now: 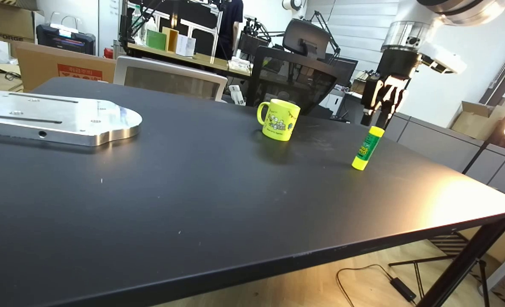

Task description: Remove the glue stick from the yellow mug

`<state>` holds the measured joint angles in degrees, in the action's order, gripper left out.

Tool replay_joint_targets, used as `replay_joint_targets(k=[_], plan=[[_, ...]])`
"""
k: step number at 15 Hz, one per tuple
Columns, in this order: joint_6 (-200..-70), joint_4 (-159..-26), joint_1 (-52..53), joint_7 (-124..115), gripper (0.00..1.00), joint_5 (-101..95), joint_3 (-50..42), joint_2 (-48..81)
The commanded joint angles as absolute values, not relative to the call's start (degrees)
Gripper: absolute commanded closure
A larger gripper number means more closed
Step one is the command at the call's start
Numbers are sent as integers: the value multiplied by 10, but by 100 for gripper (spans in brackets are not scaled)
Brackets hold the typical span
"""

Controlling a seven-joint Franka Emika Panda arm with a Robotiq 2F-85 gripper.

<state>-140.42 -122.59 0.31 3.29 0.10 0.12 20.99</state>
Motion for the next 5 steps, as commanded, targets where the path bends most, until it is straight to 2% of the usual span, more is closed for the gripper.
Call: replay_joint_targets(k=[1, 2, 3, 5], plan=[[-1418, -1257, -1, 30, 2, 10, 6, 140], [-1421, -1261, 1, 25, 0, 8, 5, 126], [-1410, -1229, 1, 32, 13, 2, 4, 172], [-1410, -1237, 1, 32, 0, 2, 4, 146]])
